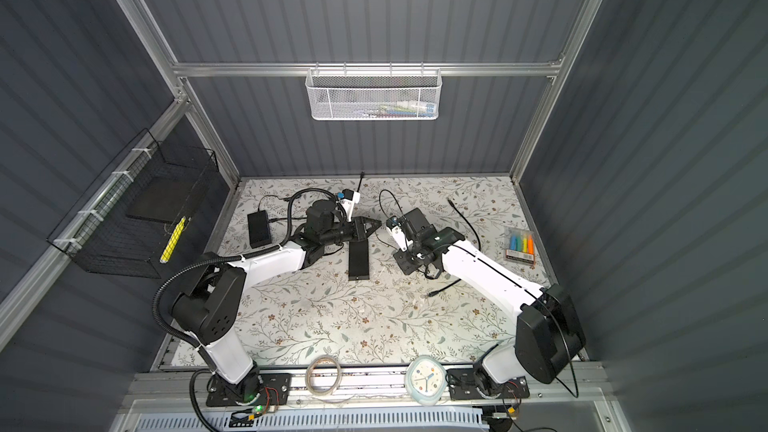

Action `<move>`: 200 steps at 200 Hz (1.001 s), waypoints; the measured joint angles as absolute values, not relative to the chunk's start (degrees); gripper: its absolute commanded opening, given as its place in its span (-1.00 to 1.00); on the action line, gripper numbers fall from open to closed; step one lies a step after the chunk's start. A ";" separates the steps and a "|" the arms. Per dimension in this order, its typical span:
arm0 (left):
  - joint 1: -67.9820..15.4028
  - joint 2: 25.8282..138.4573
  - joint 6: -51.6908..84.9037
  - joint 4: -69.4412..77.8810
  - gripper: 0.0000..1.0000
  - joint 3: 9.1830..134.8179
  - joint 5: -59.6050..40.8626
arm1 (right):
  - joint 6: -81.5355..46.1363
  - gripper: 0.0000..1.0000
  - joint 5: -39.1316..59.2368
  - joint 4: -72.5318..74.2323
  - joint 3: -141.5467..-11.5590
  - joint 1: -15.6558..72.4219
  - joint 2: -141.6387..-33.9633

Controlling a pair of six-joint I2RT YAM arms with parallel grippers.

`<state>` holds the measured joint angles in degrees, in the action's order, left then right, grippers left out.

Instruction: Insert the plug into the switch port

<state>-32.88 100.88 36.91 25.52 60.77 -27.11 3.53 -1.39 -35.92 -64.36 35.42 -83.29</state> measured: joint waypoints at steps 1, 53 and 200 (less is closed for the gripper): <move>-32.88 100.88 36.86 25.52 -0.64 60.77 -27.11 | 3.53 -1.00 -1.39 -35.92 -64.34 35.42 -83.29; -32.80 100.88 36.67 25.52 -0.65 60.77 -27.31 | 4.12 -1.00 -2.00 -36.73 -64.23 35.68 -83.42; -32.62 100.88 36.67 25.74 -1.00 60.77 -28.77 | 3.97 -0.43 -4.62 -36.16 -63.29 36.16 -83.94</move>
<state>-32.62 100.88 36.67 25.74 60.77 -28.77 3.97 -4.62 -36.16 -63.29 36.16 -83.94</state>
